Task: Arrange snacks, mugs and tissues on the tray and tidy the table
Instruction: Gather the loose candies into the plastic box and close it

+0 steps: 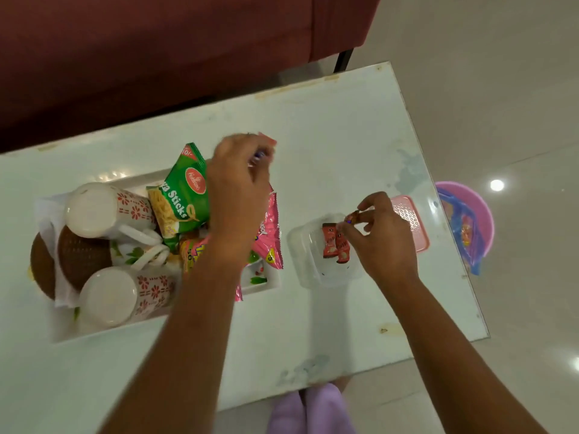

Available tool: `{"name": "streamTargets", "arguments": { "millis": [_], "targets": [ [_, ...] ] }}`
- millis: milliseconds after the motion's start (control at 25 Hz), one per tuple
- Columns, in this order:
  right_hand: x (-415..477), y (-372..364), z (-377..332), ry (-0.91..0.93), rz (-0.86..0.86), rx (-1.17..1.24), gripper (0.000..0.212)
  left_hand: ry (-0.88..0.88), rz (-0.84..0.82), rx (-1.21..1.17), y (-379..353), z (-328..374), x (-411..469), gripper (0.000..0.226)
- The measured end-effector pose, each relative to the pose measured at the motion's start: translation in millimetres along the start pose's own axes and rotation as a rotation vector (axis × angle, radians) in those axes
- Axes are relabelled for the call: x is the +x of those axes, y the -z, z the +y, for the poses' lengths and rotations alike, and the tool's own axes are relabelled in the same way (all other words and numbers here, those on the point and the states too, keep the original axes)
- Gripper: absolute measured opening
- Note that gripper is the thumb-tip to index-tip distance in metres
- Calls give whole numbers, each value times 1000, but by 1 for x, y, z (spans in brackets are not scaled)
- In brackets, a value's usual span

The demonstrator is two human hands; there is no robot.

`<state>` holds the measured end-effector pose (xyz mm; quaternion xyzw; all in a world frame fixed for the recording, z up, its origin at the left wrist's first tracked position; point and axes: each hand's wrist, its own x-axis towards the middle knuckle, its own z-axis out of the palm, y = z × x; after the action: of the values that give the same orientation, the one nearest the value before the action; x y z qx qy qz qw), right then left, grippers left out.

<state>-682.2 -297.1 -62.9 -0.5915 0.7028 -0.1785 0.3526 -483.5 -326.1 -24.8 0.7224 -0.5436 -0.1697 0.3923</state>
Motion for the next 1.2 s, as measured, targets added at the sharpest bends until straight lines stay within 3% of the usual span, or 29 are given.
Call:
{"name": "streamTargets", "arguments": {
  "millis": [120, 200, 360, 600, 920, 1040, 1200],
  "targets": [
    [-27, -3, 11, 77, 62, -150, 28, 70, -244, -127, -23, 29, -72, 13],
    [-39, -5, 16, 126, 89, -210, 28, 162, -288, -128, -37, 32, -108, 14],
    [-60, -16, 24, 207, 62, -374, 28, 264, -258, 3, -43, 26, -139, 17],
    [-62, -18, 29, 167, 34, -431, 32, 116, -316, 169, -52, 21, -131, 26],
    [-71, -7, 43, 146, 191, -247, 22, 67, -275, 194, -67, 20, -137, 34],
    [-62, -1, 51, 97, 271, -140, 22, 177, -223, 83, -70, 23, -152, 42],
    [-32, 11, 73, -77, 216, -303, 40, 444, -126, -179, -71, 33, -178, 55]
  ]
}}
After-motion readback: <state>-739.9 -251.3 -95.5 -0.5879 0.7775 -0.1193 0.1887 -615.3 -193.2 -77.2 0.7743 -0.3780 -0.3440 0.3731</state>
